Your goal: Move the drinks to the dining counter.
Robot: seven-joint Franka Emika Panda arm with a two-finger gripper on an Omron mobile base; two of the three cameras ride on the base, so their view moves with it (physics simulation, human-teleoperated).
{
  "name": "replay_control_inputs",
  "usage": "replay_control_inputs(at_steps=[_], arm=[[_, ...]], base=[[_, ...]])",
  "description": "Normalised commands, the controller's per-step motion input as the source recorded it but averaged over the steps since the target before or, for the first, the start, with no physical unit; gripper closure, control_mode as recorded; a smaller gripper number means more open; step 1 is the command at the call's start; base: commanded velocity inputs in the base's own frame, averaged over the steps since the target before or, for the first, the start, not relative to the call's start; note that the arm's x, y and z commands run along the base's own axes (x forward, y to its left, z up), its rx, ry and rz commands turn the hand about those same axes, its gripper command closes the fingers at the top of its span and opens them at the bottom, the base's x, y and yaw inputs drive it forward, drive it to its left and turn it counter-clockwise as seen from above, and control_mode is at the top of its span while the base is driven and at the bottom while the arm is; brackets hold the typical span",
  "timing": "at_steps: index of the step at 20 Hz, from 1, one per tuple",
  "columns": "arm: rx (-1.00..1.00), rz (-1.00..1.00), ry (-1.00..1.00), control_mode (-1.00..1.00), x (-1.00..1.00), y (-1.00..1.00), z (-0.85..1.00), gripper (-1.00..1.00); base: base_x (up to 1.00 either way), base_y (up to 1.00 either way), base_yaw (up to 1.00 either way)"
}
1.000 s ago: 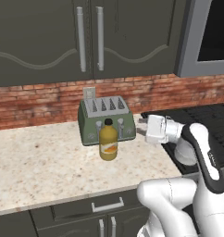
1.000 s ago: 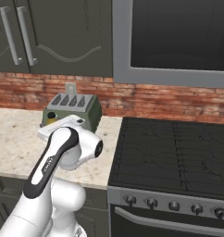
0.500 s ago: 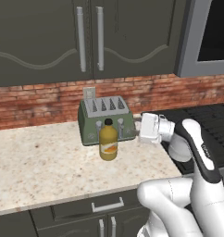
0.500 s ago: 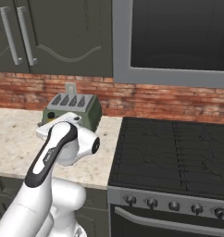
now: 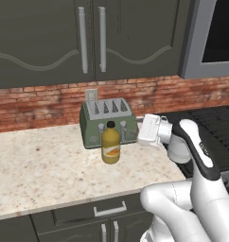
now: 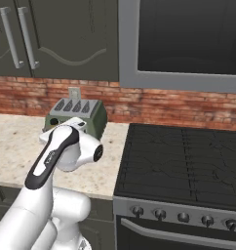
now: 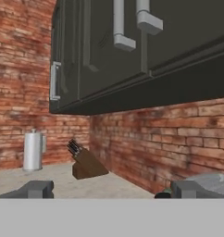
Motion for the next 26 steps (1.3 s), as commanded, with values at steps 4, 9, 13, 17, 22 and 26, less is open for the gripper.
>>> replay_control_inputs(at_steps=[4,9,13,17,22,26], arm=[[0.00,-0.17,0.04,-1.00,0.05,0.17,-0.14,-1.00],[0.00,-0.15,0.11,-1.00,0.05,0.13,-0.20,-1.00],[0.00,-0.12,0.11,-1.00,0.05,0.22,-0.25,-1.00],[0.00,-0.08,0.08,-1.00,0.08,0.23,-0.28,-1.00],[0.00,-0.07,0.01,-1.00,0.10,0.09,-0.31,-1.00],[0.02,-0.08,-0.01,-1.00,0.00,0.00,-0.25,-1.00]], base=[[0.00,0.00,0.00],[0.00,0.00,0.00],[0.00,0.00,0.00],[0.00,0.00,0.00],[0.00,0.00,0.00],[0.00,0.00,0.00]])
